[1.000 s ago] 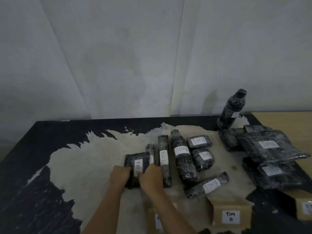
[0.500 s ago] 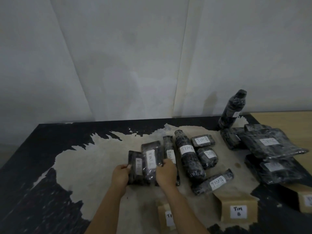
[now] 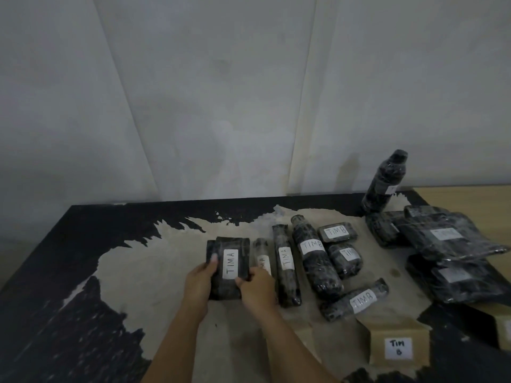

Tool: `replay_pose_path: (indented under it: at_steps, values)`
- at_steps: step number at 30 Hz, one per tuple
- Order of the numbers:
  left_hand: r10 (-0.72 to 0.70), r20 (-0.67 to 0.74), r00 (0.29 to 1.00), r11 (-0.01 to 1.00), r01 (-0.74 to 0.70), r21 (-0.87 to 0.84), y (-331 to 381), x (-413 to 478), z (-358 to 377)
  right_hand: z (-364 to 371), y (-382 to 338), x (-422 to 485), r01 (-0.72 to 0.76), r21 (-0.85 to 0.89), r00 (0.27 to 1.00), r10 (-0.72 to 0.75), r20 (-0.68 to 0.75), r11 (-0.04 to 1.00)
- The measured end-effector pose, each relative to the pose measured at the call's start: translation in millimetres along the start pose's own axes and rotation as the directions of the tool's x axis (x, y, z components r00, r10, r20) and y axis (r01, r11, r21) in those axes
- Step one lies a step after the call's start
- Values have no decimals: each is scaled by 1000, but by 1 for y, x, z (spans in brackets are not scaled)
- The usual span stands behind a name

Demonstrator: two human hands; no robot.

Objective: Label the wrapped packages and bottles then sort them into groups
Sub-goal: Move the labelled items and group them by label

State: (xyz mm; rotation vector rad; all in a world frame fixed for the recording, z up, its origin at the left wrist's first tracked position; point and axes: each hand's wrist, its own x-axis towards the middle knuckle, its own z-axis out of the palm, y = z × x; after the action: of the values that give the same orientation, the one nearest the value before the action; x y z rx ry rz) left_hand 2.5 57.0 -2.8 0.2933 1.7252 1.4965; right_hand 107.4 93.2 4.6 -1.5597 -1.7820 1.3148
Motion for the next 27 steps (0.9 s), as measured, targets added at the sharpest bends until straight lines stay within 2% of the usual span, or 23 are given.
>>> replay_pose_path:
  at_steps: [2, 6, 8, 10, 12, 15, 20, 21, 24, 25, 27]
  values:
    - [59, 44, 997, 995, -62, 80, -1, -3, -1, 3, 0, 0, 26, -109, 1000, -24, 13, 994]
    - [107, 39, 993, 974, -113, 195, -3, -5, -2, 2, 3, 1, 16, -263, 1000, -9, 28, 965]
    - [116, 43, 992, 952, -124, 279, -4, 0, -2, -10, 8, 3, 10, -399, 996, -45, -79, 917]
    - [83, 39, 996, 913, -92, 397, -7, 6, -5, -28, 14, 7, -57, -494, 977, -54, -208, 868]
    - [39, 45, 998, 857, -56, 513, -12, 13, -10, -39, 19, 11, -131, -482, 975, 25, -221, 866]
    - [16, 29, 999, 741, -31, 671, -24, 18, -15, -42, 24, 13, -171, -444, 983, 122, -136, 879]
    - [142, -43, 989, 396, -17, 918, -31, 15, -7, -49, 33, 16, -160, -400, 986, 126, -109, 902]
    - [165, -63, 984, 365, -1, 931, -30, 11, -3, -50, 34, 17, -161, -389, 986, 129, -106, 907]
    - [243, -96, 965, 382, -4, 924, -28, -2, 18, -54, 36, 20, -160, -370, 987, 136, -91, 915]
    - [276, -79, 958, 382, -34, 924, -29, -6, 26, -55, 36, 20, -162, -362, 986, 140, -87, 918]
    - [340, 49, 939, 345, -173, 923, -34, -11, 46, -57, 39, 22, -167, -353, 985, 145, -88, 920]
